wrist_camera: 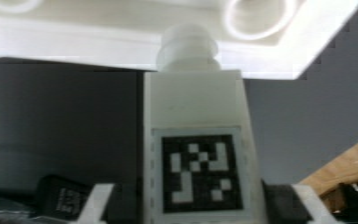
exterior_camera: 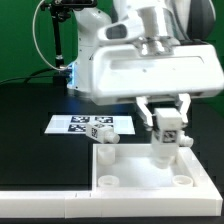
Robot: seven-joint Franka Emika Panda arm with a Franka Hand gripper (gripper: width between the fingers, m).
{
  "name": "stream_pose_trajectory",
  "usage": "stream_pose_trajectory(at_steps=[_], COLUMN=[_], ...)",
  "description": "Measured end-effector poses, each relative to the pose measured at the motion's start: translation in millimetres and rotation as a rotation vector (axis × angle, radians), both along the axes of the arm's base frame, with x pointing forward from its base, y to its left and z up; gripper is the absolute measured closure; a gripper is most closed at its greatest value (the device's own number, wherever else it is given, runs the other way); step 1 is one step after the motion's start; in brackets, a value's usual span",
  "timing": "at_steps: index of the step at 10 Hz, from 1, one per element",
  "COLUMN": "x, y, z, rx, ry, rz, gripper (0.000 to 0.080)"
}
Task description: Assemble one leg
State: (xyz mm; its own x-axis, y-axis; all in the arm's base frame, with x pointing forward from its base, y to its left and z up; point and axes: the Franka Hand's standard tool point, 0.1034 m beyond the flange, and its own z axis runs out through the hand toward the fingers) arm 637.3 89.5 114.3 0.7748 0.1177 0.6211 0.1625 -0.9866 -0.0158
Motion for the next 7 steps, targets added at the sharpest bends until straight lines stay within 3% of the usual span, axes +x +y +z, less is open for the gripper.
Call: stream_pose_trajectory(at_steps=[4,7], x=[-3.6,-4.6], y=[21.3,22.7], z=[-16.7,-23.6], rx=[0.011,0.012], ry=[0.028,0.032], rz=[0.018,0.019], gripper=[0.0515,0.0515])
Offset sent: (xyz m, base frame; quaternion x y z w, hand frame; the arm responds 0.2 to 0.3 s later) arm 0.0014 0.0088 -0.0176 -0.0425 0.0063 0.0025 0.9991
